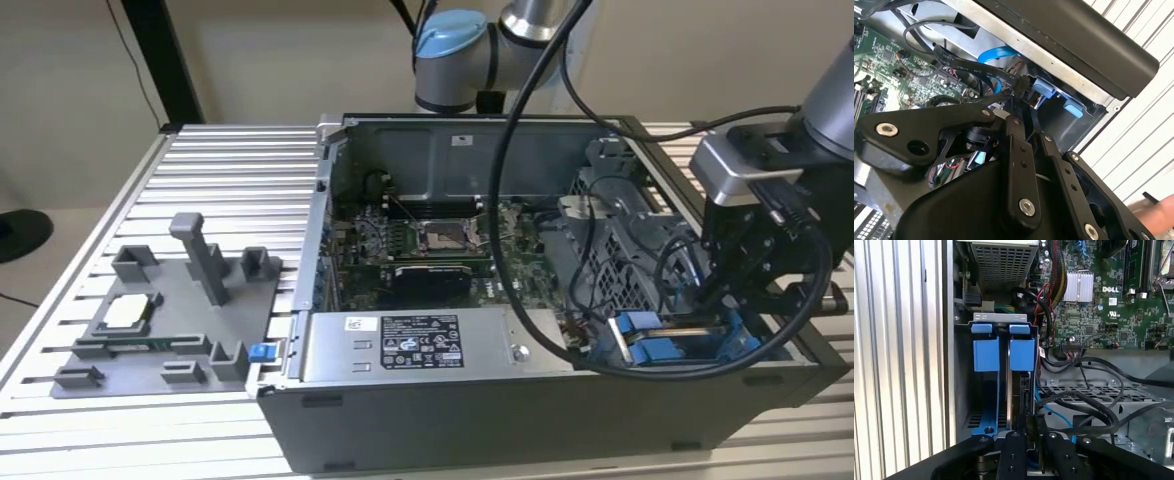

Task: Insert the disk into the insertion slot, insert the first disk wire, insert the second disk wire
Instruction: 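Insert the first disk wire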

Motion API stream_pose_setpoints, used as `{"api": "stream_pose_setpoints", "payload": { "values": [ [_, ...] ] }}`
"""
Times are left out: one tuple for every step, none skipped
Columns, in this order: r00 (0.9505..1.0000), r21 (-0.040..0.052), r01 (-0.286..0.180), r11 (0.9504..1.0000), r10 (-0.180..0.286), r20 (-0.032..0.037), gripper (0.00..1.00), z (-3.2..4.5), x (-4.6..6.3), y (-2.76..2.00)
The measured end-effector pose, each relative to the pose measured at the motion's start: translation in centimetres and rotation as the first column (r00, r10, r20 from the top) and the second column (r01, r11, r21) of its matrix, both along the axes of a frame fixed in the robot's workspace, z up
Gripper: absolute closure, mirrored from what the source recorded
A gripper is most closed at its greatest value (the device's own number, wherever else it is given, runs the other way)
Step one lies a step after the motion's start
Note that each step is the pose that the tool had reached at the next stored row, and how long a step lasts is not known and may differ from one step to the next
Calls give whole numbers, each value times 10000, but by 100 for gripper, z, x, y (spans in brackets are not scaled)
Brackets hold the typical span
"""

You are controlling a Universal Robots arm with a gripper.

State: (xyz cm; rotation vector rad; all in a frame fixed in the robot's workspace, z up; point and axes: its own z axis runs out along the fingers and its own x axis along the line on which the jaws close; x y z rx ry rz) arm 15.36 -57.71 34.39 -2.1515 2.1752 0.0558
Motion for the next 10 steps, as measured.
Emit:
{"api": "stream_pose_setpoints", "payload": {
  "values": [
    [10000, 0, -6, 10000, 6, 0, 100, -3, 0, 0],
    [10000, -2, -7, 10000, 7, 0, 100, -6, 0, 0],
    [10000, -2, -9, 10000, 9, 0, 100, -9, 0, 0],
    [10000, -2, -8, 10000, 8, 0, 100, -12, 0, 0],
    [10000, -2, -9, 10000, 9, 0, 100, -14, 0, 0],
    [10000, -2, -9, 10000, 9, 0, 100, -17, 0, 0],
    [10000, -1, -9, 10000, 9, 0, 100, -21, 0, 0],
    [10000, -1, -9, 10000, 9, 0, 100, -23, 0, 0],
    [10000, -1, -9, 10000, 9, 0, 100, -25, 0, 0],
    [10000, -2, -9, 10000, 9, 0, 100, -27, 0, 0]
  ]
}}
